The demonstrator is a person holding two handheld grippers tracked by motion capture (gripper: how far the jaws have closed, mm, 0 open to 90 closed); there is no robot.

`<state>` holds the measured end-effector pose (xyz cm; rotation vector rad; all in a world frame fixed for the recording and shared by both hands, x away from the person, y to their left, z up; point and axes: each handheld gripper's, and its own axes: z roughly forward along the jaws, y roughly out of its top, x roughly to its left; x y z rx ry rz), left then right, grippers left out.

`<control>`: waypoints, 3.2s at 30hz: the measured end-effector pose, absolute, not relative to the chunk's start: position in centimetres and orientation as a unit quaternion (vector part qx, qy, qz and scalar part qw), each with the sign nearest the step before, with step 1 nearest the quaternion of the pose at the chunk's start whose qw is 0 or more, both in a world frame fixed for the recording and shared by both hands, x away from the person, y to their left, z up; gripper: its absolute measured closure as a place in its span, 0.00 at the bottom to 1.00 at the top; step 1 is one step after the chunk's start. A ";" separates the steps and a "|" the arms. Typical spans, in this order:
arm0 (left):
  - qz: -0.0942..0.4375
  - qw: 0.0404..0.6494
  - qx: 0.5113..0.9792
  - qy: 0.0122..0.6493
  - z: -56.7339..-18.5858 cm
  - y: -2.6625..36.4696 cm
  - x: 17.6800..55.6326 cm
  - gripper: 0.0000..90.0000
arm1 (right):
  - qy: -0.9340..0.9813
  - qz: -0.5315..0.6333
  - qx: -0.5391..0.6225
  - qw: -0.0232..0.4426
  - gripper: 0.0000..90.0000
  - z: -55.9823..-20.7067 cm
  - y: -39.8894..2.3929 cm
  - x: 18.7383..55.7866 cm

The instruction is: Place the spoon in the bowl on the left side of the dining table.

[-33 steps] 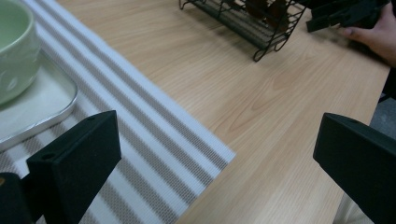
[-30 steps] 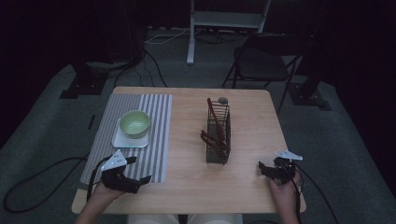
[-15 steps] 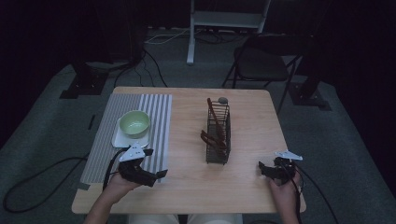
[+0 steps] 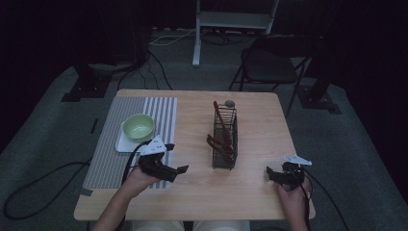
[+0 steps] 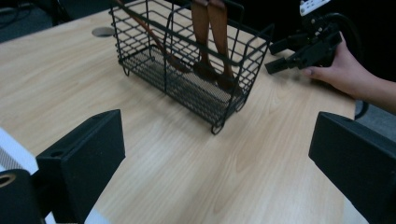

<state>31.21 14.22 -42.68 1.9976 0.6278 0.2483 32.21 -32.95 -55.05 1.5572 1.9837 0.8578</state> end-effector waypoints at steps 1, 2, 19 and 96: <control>0.103 0.494 0.823 0.260 -42.6 14.0 31.3 0.04 | 0.724 0.313 0.568 0.237 0.14 -55.1 -32.9 32.2; 0.101 0.496 0.823 0.257 -42.6 13.7 31.4 0.04 | 0.723 0.313 0.568 0.236 0.14 -55.1 -32.9 32.2; 0.117 0.500 0.821 0.248 -41.7 9.3 33.2 0.41 | 0.723 0.314 0.569 0.237 0.14 -55.0 -32.9 32.2; 0.193 0.552 0.770 0.254 -33.4 7.6 34.2 0.93 | 0.722 0.314 0.568 0.237 0.15 -55.0 -33.0 32.1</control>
